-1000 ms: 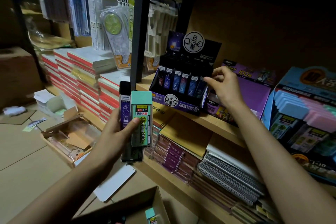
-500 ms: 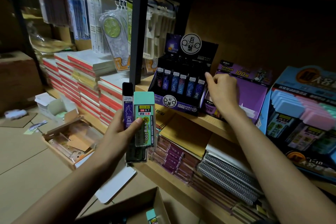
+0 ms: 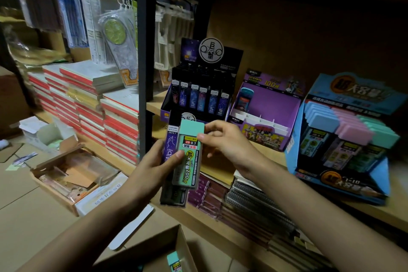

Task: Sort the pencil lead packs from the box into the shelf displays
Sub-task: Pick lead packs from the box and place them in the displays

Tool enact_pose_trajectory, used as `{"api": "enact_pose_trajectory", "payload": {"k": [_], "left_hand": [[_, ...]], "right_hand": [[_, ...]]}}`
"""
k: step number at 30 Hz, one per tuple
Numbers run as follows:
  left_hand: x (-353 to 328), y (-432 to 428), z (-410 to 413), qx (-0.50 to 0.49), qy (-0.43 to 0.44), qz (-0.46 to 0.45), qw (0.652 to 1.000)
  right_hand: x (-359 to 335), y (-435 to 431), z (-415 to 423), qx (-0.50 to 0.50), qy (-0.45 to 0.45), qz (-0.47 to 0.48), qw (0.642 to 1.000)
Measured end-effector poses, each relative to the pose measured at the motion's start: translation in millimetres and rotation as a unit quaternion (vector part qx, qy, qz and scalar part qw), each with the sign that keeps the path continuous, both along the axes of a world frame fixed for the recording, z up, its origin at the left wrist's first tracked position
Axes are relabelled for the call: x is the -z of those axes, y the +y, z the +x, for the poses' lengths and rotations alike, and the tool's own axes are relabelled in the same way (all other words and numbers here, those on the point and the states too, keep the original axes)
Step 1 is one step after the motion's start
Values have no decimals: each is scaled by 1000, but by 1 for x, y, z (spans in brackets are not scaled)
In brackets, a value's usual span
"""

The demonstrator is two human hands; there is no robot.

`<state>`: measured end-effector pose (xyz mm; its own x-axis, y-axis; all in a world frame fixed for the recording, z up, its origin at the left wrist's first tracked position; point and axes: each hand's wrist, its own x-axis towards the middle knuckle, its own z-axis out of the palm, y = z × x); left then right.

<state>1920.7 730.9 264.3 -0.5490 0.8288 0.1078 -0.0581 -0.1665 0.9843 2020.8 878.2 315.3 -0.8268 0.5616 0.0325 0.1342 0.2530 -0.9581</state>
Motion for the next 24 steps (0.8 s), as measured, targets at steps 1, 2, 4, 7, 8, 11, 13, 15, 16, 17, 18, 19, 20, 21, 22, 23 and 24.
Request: {"api": "enact_pose_trajectory", "payload": {"k": [1,2,4,7,8,11,13,15,16,17,18,19,20,21,22,23,24], "left_hand": [[0,1,1,8,-1,2,1000],[1,3,3,15,0,3,1000],[0,7,8,21,1,5,1000],[-3,15,15,21,2,10,1000],[-5,18,18,22,8,9,1000],[-10,25,29,24,23,14,999],[-14,30,38,36,27,27,999],[-14,34,50,45,27,35,998],[-13,37,55,44,26,38,998],[-11,39,60,41,27,38,998],[-10,40,64,39,32,34,998],[-8,41,68,36,40,29,998],[-7,42,71,34,47,28,998],[-6,42,73,33,51,30,998],[-5,43,74,34,53,33,997],[-4,44,76,36,52,36,997],[-4,46,77,39,52,37,997]], "right_hand": [[0,4,6,11,7,-7,1000],[0,9,13,28,18,-13,999],[-1,18,32,62,45,-26,997],[-7,33,66,111,73,-26,991],[-10,38,78,125,83,-13,989],[-19,53,108,165,122,32,978],[-25,61,126,191,145,50,970],[-30,69,146,223,160,77,958],[-33,73,158,242,169,97,950],[-37,78,170,263,179,119,940],[-42,82,183,285,189,140,929],[-46,86,195,307,197,159,918],[-49,91,205,327,203,175,906],[-50,96,216,344,206,190,896],[-51,100,224,356,207,203,888],[-50,105,232,366,206,212,882],[-49,108,239,372,204,219,879]]}}
